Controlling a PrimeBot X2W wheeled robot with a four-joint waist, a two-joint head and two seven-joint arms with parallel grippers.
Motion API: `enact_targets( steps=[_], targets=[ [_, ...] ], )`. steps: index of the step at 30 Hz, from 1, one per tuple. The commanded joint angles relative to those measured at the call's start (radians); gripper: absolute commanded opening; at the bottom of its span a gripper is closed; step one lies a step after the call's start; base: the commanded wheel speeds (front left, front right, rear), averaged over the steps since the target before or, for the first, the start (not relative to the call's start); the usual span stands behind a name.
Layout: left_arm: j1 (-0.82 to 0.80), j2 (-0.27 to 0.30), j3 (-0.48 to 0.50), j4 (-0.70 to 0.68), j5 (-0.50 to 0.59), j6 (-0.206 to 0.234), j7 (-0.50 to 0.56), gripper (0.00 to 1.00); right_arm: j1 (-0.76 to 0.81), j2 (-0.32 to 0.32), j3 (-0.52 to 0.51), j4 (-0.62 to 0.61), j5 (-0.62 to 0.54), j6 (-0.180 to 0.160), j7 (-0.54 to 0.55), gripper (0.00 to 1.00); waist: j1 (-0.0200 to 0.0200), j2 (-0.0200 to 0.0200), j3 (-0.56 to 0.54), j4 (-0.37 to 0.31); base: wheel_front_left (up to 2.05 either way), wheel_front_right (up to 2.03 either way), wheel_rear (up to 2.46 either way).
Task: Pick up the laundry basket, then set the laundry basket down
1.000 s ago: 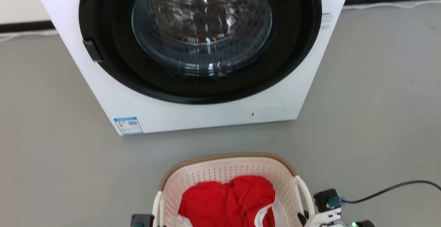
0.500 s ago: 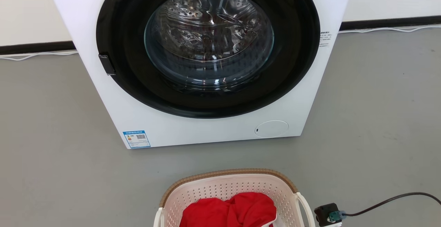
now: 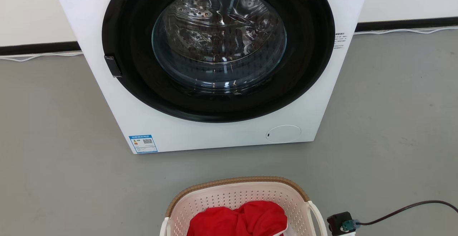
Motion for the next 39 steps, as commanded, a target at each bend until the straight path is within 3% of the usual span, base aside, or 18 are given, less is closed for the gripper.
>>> enact_targets(
  steps=[1,26,39],
  targets=[
    [-0.019,0.012,0.02,-0.024,0.001,0.008,-0.015,0.0,-0.005,0.004,0.028,-0.014,0.002,0.008,-0.006,0.0,0.0,0.0,0.0,0.0,0.0,0.0,0.0],
    [-0.06,0.012,0.024,-0.031,0.016,0.006,-0.015,0.0,-0.051,0.004,0.033,0.008,0.025,0.008,-0.032,0.0,0.0,0.0,0.066,-0.001,0.0,0.0,0.0],
    [-0.201,0.013,0.048,-0.084,0.052,0.012,-0.015,0.0,-0.167,0.004,0.012,-0.01,0.017,0.008,-0.11,0.0,0.0,0.0,0.255,0.013,0.0,0.0,0.0]
  ],
)
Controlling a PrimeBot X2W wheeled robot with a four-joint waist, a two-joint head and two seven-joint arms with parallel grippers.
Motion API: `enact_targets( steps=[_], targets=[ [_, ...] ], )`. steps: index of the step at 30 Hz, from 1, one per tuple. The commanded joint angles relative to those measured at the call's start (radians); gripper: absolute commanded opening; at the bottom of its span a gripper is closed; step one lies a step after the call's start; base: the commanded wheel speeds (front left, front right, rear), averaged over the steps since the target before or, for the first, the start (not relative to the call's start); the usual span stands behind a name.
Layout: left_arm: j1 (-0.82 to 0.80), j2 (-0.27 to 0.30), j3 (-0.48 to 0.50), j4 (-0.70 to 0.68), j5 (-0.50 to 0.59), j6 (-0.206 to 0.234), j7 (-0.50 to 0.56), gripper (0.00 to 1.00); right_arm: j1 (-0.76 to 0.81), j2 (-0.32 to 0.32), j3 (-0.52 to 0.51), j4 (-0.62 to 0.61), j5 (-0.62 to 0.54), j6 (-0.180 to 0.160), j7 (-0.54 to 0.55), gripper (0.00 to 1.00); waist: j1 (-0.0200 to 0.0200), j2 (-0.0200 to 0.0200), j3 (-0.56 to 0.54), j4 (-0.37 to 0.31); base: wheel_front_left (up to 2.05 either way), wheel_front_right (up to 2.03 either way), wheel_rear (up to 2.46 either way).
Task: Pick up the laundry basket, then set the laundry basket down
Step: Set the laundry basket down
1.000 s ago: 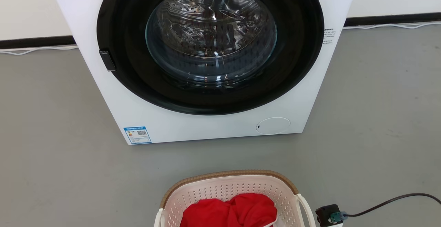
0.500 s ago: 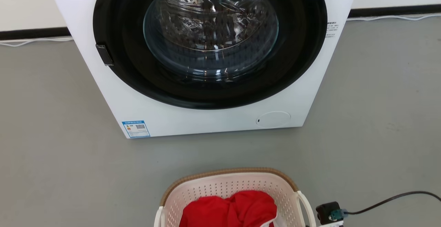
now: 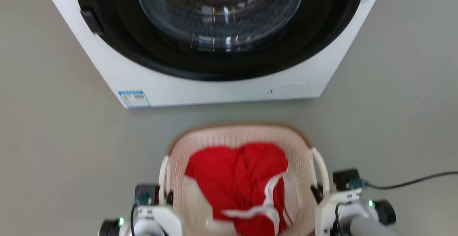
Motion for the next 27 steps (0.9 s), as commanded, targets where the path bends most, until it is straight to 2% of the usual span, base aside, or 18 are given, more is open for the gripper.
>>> enact_targets(
  steps=[1,10,18,27],
  targets=[
    [-0.061,0.009,0.027,-0.033,0.021,0.002,-0.015,0.0,-0.038,0.01,0.016,-0.021,-0.015,0.008,-0.029,0.0,0.0,0.0,0.081,0.009,0.0,0.0,0.0],
    [-0.235,0.035,0.065,-0.092,0.078,-0.007,-0.015,0.0,-0.225,0.01,-0.057,0.007,-0.088,0.008,-0.102,0.0,0.0,0.0,0.351,0.022,0.0,0.0,0.0],
    [-0.37,0.033,0.101,-0.12,0.117,-0.013,-0.015,0.0,-0.378,0.01,-0.16,0.027,-0.179,0.008,-0.124,0.0,0.0,0.0,0.57,0.021,0.0,0.0,0.0],
    [-0.438,0.018,0.167,-0.183,0.141,-0.015,-0.015,0.0,-0.431,0.01,-0.323,-0.047,-0.288,0.008,-0.128,0.0,0.0,0.0,0.697,0.026,0.0,0.0,0.0]
  ],
)
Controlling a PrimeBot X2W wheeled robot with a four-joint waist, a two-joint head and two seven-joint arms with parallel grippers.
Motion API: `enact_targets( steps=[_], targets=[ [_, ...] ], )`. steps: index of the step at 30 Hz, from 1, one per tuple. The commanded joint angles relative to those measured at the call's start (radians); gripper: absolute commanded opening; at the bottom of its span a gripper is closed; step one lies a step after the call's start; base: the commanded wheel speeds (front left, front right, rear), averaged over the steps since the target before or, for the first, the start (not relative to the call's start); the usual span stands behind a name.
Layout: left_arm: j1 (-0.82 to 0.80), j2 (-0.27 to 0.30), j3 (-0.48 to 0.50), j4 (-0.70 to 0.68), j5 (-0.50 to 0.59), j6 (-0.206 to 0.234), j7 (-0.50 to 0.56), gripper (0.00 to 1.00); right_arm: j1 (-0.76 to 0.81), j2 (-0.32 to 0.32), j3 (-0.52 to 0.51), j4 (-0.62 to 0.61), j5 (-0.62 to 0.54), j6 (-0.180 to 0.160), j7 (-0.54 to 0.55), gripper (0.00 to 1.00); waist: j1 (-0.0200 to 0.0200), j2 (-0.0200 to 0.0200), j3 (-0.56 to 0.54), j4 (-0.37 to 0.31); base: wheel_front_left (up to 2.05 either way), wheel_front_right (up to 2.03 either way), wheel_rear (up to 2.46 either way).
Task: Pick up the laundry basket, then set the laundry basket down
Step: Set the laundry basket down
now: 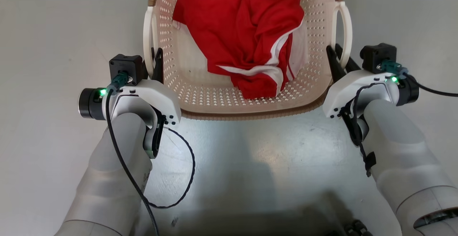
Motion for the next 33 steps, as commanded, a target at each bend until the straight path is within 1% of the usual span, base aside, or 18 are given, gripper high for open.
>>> enact_targets(
  steps=[1,8,17,18,19,20,21,22,24,28,33],
  targets=[
    [0.002,0.009,0.019,-0.028,0.025,-0.014,-0.011,0.0,0.028,0.015,-0.003,-0.036,-0.023,0.007,-0.015,0.0,0.0,0.0,0.046,0.003,0.0,0.0,0.0],
    [0.002,0.005,0.052,-0.055,0.064,-0.016,-0.011,0.0,0.063,0.015,-0.063,-0.113,-0.057,0.007,-0.015,0.0,0.0,0.0,0.073,-0.001,0.0,0.0,0.0],
    [-0.001,0.001,0.074,-0.049,0.087,-0.024,-0.011,0.0,0.084,0.015,-0.101,-0.134,-0.076,0.007,-0.015,0.0,0.0,0.0,0.08,-0.002,0.0,0.0,0.0],
    [-0.002,0.001,0.078,-0.042,0.088,-0.021,-0.011,0.02,0.085,0.015,-0.116,-0.144,-0.076,0.007,-0.015,0.1,0.0,0.0,0.081,-0.003,0.0,0.0,0.0],
    [-0.003,0.0,0.081,-0.035,0.087,-0.018,-0.011,0.34,0.087,0.015,-0.128,-0.15,-0.081,0.007,-0.015,0.84,0.0,0.0,0.08,-0.003,0.0,0.0,0.0],
    [-0.004,0.0,0.082,-0.023,0.089,-0.015,-0.011,0.56,0.09,0.015,-0.133,-0.148,-0.085,0.007,-0.015,1.0,0.0,0.0,0.079,-0.002,0.0,0.0,0.0],
    [-0.006,0.0,0.085,-0.011,0.086,-0.013,-0.011,0.87,0.091,0.015,-0.136,-0.145,-0.086,0.007,-0.015,1.0,0.0,0.0,0.078,-0.001,0.0,0.0,0.0],
    [-0.008,0.0,0.096,-0.011,0.077,-0.007,-0.011,1.0,0.091,0.015,-0.139,-0.147,-0.089,0.007,-0.015,1.0,0.0,0.0,0.078,-0.001,0.0,0.0,0.0],
    [-0.009,0.0,0.111,-0.016,0.055,0.002,-0.011,1.0,0.09,0.015,-0.149,-0.152,-0.09,0.007,-0.015,1.0,0.0,0.0,0.076,-0.003,0.0,0.0,0.0],
    [-0.012,-0.001,0.107,-0.029,0.059,0.016,-0.011,1.0,0.09,0.015,-0.161,-0.157,-0.089,0.007,-0.015,1.0,0.0,0.0,0.074,-0.001,0.0,0.0,0.0],
    [-0.006,-0.001,0.113,-0.025,0.081,0.026,-0.011,1.0,0.103,0.015,-0.153,-0.179,-0.07,0.007,-0.015,1.0,0.0,0.0,0.051,-0.002,0.0,0.0,0.0]
  ],
)
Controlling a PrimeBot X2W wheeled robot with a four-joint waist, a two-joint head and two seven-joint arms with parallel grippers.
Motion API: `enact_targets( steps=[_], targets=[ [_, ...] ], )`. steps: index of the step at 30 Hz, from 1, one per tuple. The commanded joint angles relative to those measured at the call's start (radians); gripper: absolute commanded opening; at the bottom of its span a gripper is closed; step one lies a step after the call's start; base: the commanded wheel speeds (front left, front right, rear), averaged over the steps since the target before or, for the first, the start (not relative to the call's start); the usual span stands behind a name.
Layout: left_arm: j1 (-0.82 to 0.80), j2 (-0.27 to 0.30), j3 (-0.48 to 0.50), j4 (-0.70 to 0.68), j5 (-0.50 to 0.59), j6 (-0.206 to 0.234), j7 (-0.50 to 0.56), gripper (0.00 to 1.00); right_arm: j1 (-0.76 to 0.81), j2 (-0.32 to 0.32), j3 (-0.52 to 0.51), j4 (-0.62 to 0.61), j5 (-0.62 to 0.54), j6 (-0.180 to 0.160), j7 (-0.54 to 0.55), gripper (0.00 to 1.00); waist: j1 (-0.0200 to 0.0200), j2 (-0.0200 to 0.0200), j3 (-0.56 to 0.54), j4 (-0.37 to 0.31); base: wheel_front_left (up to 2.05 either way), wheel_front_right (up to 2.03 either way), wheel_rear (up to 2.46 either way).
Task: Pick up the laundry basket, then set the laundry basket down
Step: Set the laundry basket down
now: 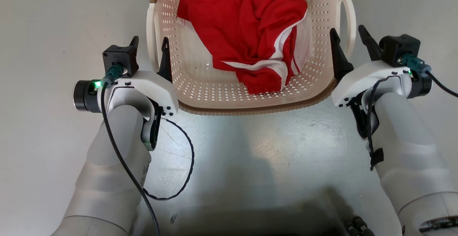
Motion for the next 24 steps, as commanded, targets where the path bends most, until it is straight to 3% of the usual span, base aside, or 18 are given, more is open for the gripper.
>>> enact_targets(
  steps=[1,9,24],
  targets=[
    [0.02,0.019,0.021,-0.008,0.011,0.012,-0.006,1.0,0.062,0.016,0.021,-0.022,0.008,0.005,-0.014,1.0,0.0,0.0,-0.015,-0.001,0.0,0.0,0.0],
    [0.097,0.019,0.041,-0.026,0.0,-0.002,-0.006,1.0,0.16,0.016,0.033,-0.159,0.056,0.005,-0.014,1.0,0.0,0.0,-0.152,-0.01,0.0,0.0,0.0],
    [0.308,0.019,0.059,-0.223,-0.051,-0.032,-0.006,1.0,0.36,0.016,0.003,-0.369,0.001,0.005,-0.014,1.0,0.0,0.0,-0.479,-0.006,0.0,0.0,0.0]
  ],
)
